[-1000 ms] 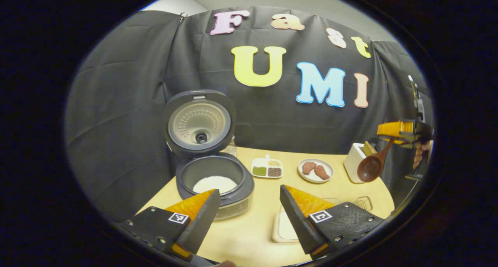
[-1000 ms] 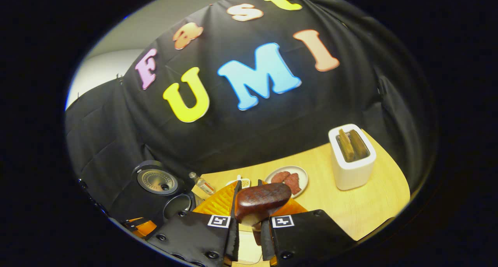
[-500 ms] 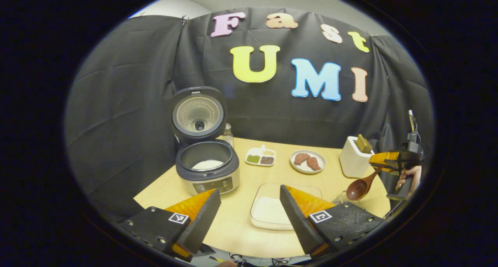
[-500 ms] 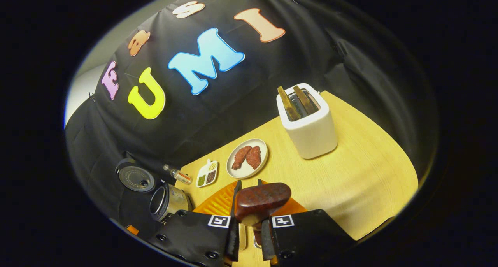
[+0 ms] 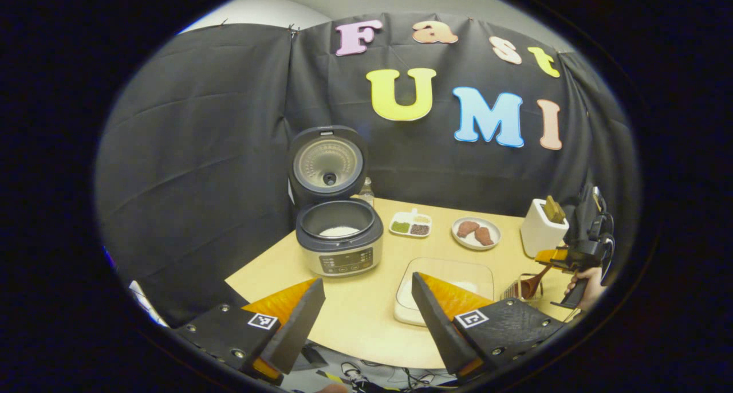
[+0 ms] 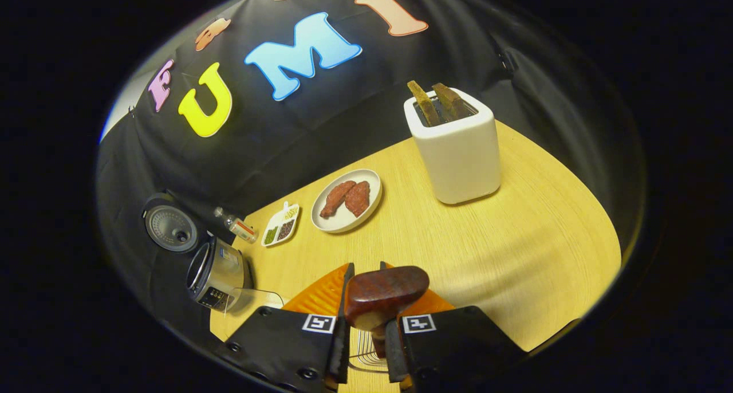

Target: Close the left gripper, press the button to open the rice cooker; take a wooden spoon from the chopstick holder with the right hand, scoop a spoonful of rice and pour it into the rice cooker, then put the wooden spoon back into the chopstick holder.

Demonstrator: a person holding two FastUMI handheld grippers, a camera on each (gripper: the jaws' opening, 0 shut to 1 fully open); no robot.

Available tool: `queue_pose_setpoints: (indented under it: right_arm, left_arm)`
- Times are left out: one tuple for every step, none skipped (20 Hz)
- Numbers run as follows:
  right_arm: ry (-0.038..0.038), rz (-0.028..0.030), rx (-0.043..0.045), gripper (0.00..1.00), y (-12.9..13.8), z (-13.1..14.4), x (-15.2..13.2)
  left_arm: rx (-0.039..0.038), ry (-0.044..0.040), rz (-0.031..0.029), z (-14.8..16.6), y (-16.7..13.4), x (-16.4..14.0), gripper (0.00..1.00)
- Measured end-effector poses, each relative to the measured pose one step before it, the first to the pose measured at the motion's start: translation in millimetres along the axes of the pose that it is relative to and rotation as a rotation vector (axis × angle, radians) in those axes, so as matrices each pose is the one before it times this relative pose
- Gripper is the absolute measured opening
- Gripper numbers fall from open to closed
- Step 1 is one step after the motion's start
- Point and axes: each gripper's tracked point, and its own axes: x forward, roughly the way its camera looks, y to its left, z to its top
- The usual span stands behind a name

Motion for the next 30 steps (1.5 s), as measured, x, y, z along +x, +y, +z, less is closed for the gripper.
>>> queue_pose_setpoints:
  right_arm:
    - [-0.00131,0.00106,0.00396,0.24,0.86,-0.89,1.31]
    - [0.00533,-0.01311,-0.00056,0.29,-3.32,-2.04,1.63]
    - [0.00288,-0.00215,0.00245,0.30,-1.00,-1.54,-4.59]
    - [0.00245,-0.01055,-0.00180,0.51,-3.17,-1.93,-4.59]
    - [-0.00235,-0.02242,-0.00736,0.72,-5.16,-1.90,-1.86]
    - [-0.00471,-0.02275,-0.01132,0.94,-4.20,-0.88,-6.30]
    - [-0.01062,-0.02745,-0.01436,0.92,-4.77,-1.27,-4.60]
    - [-0.02028,-0.02286,-0.01355,0.92,-3.35,1.81,-9.69]
    - [-0.02017,-0.02263,-0.01359,0.98,-2.60,0.38,-9.51]
    - [-0.01634,-0.02506,-0.01068,0.98,-3.13,-0.28,-8.48]
    - [-0.01415,-0.02135,-0.00977,0.98,-1.45,0.04,-8.14]
    - [-0.01552,-0.02751,-0.00956,0.98,-3.86,0.36,-9.19]
    - [-0.01676,-0.02931,-0.00981,0.98,-4.59,1.62,-10.04]
    - [-0.01594,-0.03154,-0.01049,0.98,-4.86,1.28,-8.18]
    - [-0.00856,-0.02750,-0.01020,0.98,-1.03,-0.99,-7.03]
    - [-0.01232,-0.03079,-0.00645,0.98,-1.90,0.87,-7.58]
    - [-0.02157,-0.01982,-0.00539,0.98,-0.31,1.46,-9.81]
    - [-0.02740,-0.01570,-0.00698,0.98,3.02,3.55,-9.31]
    - [-0.02553,-0.01642,-0.01096,0.98,3.50,3.24,-9.14]
    - [-0.02124,-0.01306,-0.01203,0.98,3.06,2.02,-9.25]
    - [-0.02241,-0.01432,-0.00850,0.98,3.99,3.70,-9.99]
    - [-0.02749,-0.01376,-0.00542,0.98,4.65,6.99,-7.53]
    - [-0.03154,-0.01982,-0.00645,0.98,2.61,6.91,-7.57]
    - [-0.03060,-0.02593,-0.00700,0.98,0.32,8.82,-8.13]
    - [-0.02918,-0.01715,-0.00650,0.98,2.57,8.35,-8.45]
    - [-0.02734,-0.01608,-0.00737,0.98,2.49,9.14,-8.40]
    - [-0.02929,-0.01497,-0.00978,0.98,1.16,10.03,-8.49]
    - [-0.02631,-0.01738,-0.01282,0.98,0.55,9.99,-7.80]
    - [-0.01964,-0.01682,-0.01202,0.98,0.31,8.39,-8.13]
    - [-0.01813,-0.01960,-0.00709,0.98,-1.70,6.74,-7.26]
  left_arm:
    - [0.00267,0.00207,-0.00084,-0.14,1.69,1.99,0.96]
    - [-0.00131,0.00287,-0.00468,1.09,0.86,3.44,0.96]
    - [-0.00402,0.00178,-0.00571,2.08,1.38,4.92,0.96]
    - [-0.00328,-0.00215,-0.00795,3.02,1.34,3.75,0.96]
    - [0.00031,-0.00916,-0.00854,6.83,1.67,6.32,0.96]
    - [0.00267,-0.01172,-0.00719,7.07,4.18,7.32,0.96]
    - [0.00441,-0.01314,-0.00872,9.46,2.91,8.53,0.96]
    - [0.00377,-0.01224,-0.01010,9.30,5.21,9.39,0.96]
    - [0.00285,-0.01258,-0.01329,10.96,4.27,11.53,0.96]
    - [0.00261,-0.01399,-0.01193,10.73,6.30,10.77,0.96]
    - [0.00339,-0.01633,-0.00868,13.18,7.78,12.27,0.96]
    - [0.00501,-0.01866,-0.00688,13.38,8.80,12.46,0.96]
    - [0.00619,-0.02185,-0.00678,15.27,10.08,12.48,0.96]
    - [0.00782,-0.02477,-0.00466,15.63,9.83,11.63,0.96]
    - [0.00851,-0.02128,-0.00241,15.25,10.02,13.76,0.96]
    - [0.00503,-0.01528,-0.00124,10.87,10.29,11.34,0.96]
    - [0.00074,-0.01642,-0.00095,14.28,11.39,16.06,0.96]
    - [-0.00265,-0.02256,-0.00357,13.90,9.45,14.10,0.96]
    - [0.00029,-0.02639,-0.00262,15.06,9.66,13.78,0.96]
    - [0.00554,-0.02504,0.00059,13.24,9.23,13.78,0.96]
    - [0.00792,-0.02510,-0.00110,14.43,8.65,14.81,0.96]
    - [0.00389,-0.02439,-0.00373,12.55,7.61,15.67,0.96]
    - [-0.00078,-0.02061,-0.00960,12.53,5.54,14.65,0.96]
    - [-0.00145,-0.01704,-0.01183,9.32,4.61,14.70,0.96]
    - [0.00132,-0.00324,-0.00984,6.56,4.79,15.27,0.95]
    - [0.00674,0.00058,-0.00455,1.76,4.65,16.28,0.96]
    - [0.01362,0.00372,0.00001,2.11,5.39,14.98,0.96]
    - [0.01195,0.00466,0.00429,1.56,6.10,15.32,0.96]
    - [0.00407,0.00910,-0.00095,0.11,4.92,14.08,0.96]
    - [-0.00223,0.01483,-0.00432,-8.54,-1.06,21.65,0.96]
